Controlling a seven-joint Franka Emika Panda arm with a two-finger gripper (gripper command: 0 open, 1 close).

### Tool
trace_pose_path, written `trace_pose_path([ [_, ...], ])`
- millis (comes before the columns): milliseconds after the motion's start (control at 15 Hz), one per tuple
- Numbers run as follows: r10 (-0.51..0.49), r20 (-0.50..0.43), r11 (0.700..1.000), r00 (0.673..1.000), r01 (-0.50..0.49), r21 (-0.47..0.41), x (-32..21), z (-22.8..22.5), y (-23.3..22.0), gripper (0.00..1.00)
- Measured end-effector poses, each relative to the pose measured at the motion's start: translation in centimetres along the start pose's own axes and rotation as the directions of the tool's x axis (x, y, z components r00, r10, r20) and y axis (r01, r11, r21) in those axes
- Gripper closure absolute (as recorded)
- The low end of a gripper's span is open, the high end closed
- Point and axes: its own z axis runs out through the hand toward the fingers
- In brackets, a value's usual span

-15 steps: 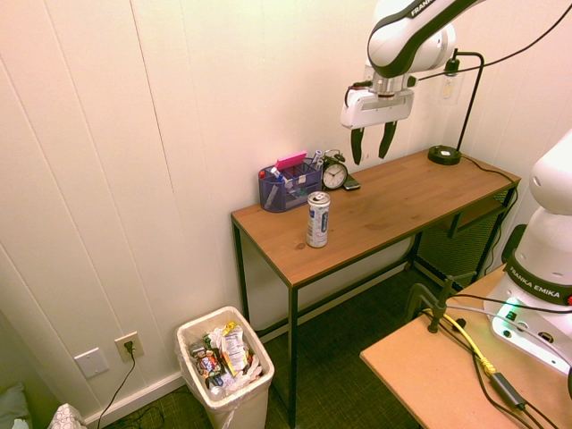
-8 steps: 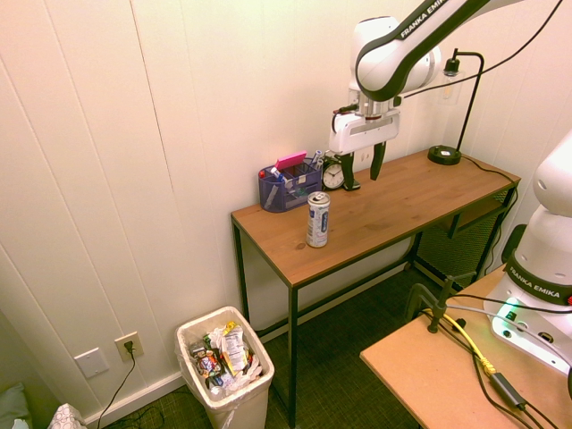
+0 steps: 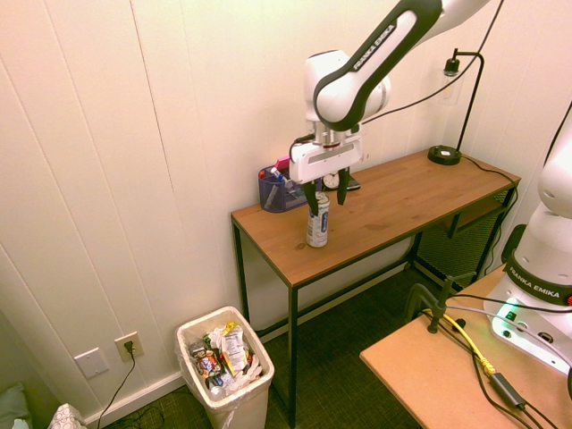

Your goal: Throw the can in the trash bin

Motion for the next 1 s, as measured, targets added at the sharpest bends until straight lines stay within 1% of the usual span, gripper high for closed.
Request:
trace_pose_path([
  [133, 0.030, -0.005, 0.999, 1.000, -0.030, -0.014, 1.1, 1.0, -1.3, 0.00],
  [333, 0.064, -0.005, 0.997, 0.998, -0.064, -0.031, 2.7, 1.1, -0.8, 0.00],
  [400, 0.071, -0.004, 0.997, 0.997, -0.072, -0.036, 3.0, 1.1, -0.5, 1.00],
  [1000, 0.070, 0.021, 0.996, 0.997, -0.069, -0.059, 2.6, 2.0, -0.2, 1.00],
])
